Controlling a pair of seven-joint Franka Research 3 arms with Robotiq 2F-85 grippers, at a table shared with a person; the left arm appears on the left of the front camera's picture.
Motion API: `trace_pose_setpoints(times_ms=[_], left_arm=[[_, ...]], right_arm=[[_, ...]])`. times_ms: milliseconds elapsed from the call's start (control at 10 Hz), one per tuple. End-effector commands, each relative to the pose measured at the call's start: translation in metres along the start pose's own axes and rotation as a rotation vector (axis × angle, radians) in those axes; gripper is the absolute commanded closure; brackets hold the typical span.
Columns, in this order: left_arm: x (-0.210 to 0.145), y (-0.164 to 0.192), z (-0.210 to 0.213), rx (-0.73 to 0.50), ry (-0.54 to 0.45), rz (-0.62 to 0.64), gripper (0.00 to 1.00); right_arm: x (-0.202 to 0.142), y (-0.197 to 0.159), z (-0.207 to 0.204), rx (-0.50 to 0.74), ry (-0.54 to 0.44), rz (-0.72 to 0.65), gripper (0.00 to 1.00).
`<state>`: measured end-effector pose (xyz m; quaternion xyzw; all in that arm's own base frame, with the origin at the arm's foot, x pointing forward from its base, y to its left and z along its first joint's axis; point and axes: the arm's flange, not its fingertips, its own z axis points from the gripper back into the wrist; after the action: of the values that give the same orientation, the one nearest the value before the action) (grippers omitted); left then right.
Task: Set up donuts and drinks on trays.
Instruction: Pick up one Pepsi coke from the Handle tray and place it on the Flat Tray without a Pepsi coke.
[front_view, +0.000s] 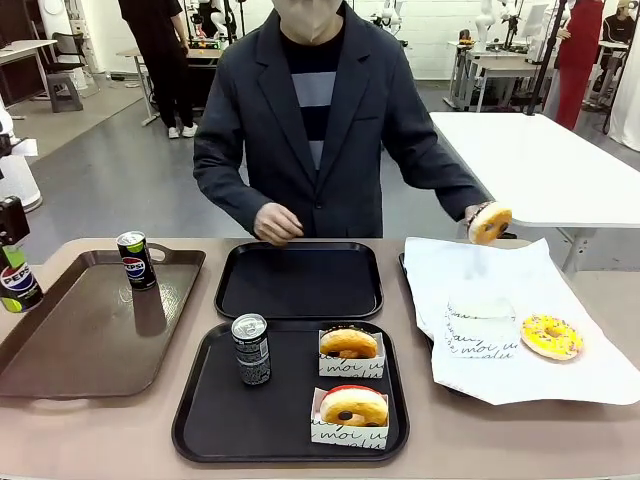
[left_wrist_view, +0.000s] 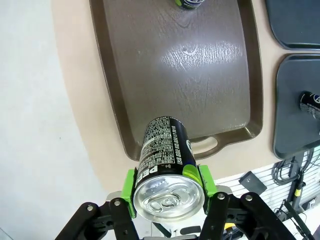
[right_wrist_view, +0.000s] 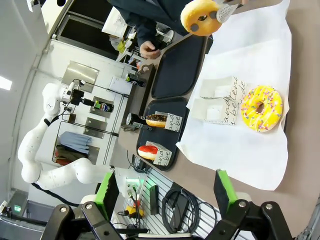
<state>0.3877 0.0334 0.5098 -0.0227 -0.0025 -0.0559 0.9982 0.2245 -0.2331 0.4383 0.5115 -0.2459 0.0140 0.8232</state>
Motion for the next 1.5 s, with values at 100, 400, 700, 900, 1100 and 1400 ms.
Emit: trace_pose_setpoints(times_ms=[100, 400, 700, 900, 1100, 1400], left_arm=[[0.000, 0.000, 0.000, 0.000, 0.000, 0.000, 0.41], [0.010, -0.025, 0.011, 0.013, -0.035, -0.036, 0.41], [0.035, -0.085, 0.033, 0.059, -0.085, -0.090, 0.41], [0.058, -0.131, 0.035, 0.092, -0.055, -0.140, 0.41], [0.075, -0.178, 0.024, 0.076, -0.048, -0.214, 0.41], [0.100, -0.226, 0.000, 0.013, -0.064, -0.271, 0.41]], right_arm=[[0.002, -0.001, -0.001, 0.027, -0.026, 0.015, 0.00], [0.002, -0.001, -0.001, 0.027, -0.026, 0.015, 0.00], [0.002, -0.001, -0.001, 0.027, -0.026, 0.015, 0.00], [0.002, -0.001, -0.001, 0.027, -0.026, 0.015, 0.00], [0.002, -0.001, -0.001, 0.027, -0.026, 0.015, 0.00], [0.002, -0.001, -0.001, 0.027, -0.026, 0.015, 0.00]])
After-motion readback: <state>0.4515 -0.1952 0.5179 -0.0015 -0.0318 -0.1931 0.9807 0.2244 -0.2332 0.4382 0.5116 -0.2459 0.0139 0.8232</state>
